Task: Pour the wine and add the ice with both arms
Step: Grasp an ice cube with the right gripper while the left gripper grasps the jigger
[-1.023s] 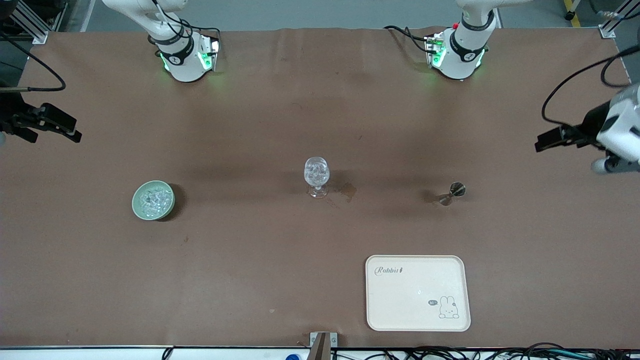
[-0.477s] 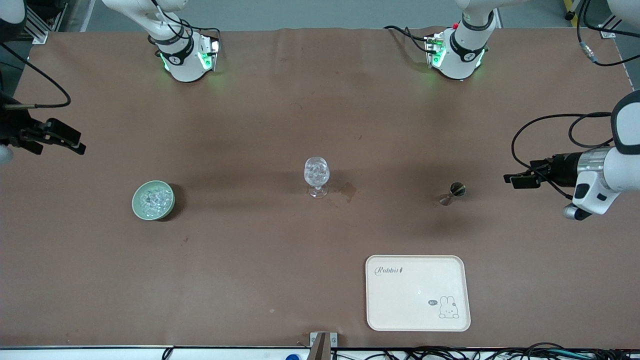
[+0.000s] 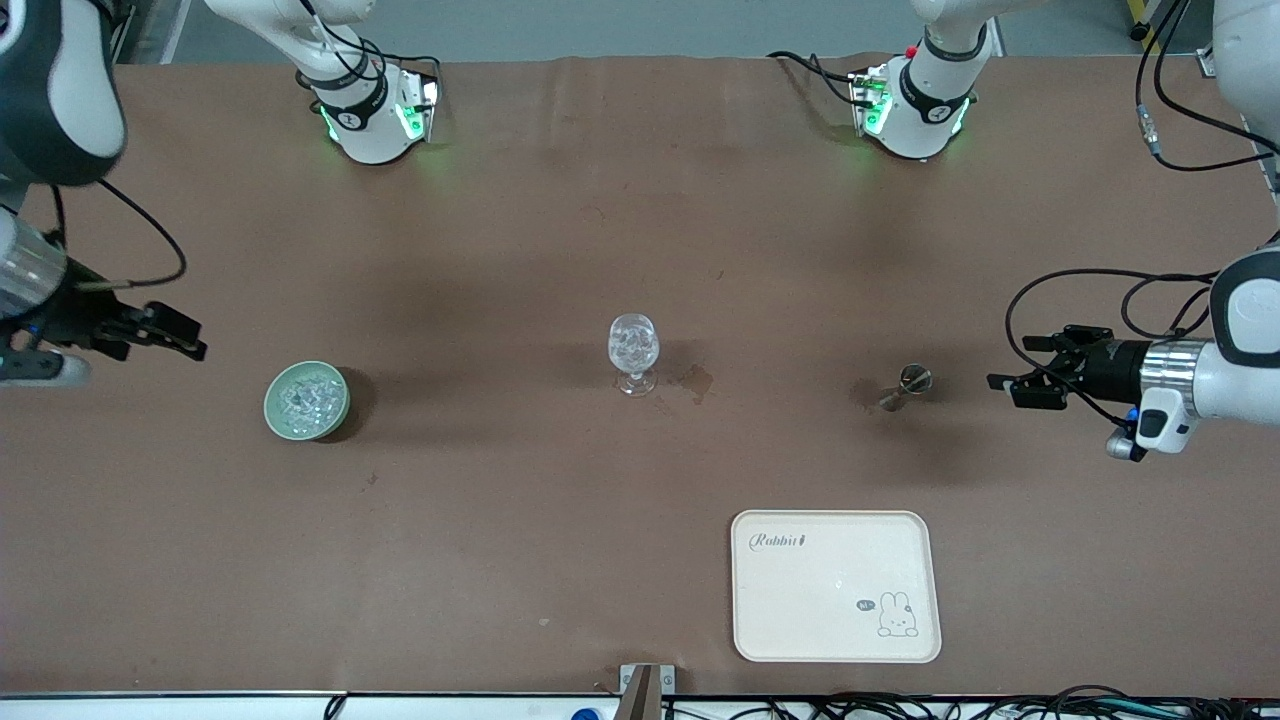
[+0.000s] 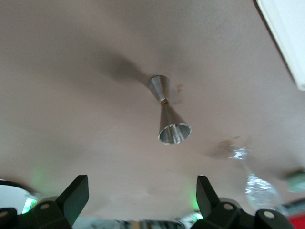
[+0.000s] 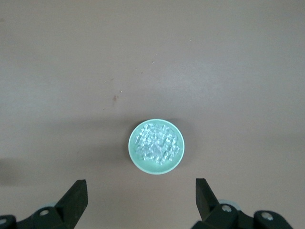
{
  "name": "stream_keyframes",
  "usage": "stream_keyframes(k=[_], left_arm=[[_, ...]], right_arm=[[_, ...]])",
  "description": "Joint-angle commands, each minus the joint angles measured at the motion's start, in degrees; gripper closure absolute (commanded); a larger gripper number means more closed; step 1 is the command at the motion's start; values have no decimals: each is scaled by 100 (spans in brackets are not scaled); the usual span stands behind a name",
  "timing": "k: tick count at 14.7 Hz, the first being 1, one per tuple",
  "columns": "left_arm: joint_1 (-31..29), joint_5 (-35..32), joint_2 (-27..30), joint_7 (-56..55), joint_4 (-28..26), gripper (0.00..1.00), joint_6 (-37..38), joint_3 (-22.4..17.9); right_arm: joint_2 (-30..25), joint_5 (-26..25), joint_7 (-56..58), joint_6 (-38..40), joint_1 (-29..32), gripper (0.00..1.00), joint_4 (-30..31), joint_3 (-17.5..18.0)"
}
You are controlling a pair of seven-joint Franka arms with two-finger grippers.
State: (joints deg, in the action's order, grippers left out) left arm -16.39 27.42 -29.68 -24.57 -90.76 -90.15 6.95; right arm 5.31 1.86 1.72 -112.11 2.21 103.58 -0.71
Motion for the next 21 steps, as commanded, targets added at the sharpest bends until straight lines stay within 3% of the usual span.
stream_keyframes(k=[1, 5, 12, 17, 21], left_arm=[[-119, 412, -204, -65, 32, 0, -29, 17], [-347, 1053, -705, -784, -56, 2, -29, 17], [-585, 1924, -1418, -804, -170, 2, -38, 17], [-497, 2504, -1576, -804, -459, 3, -520, 17], [-488, 2584, -1585, -804, -671, 3, -679, 26]], right_arm=[[48, -54, 65, -793, 42, 0, 741, 27], [522, -54, 65, -1585, 42, 2, 1137, 18], [1279, -54, 57, -2613, 25, 3, 1568, 18], [1446, -54, 65, -2711, 16, 27, 1718, 18], [1622, -54, 65, -3071, 16, 30, 1823, 19]])
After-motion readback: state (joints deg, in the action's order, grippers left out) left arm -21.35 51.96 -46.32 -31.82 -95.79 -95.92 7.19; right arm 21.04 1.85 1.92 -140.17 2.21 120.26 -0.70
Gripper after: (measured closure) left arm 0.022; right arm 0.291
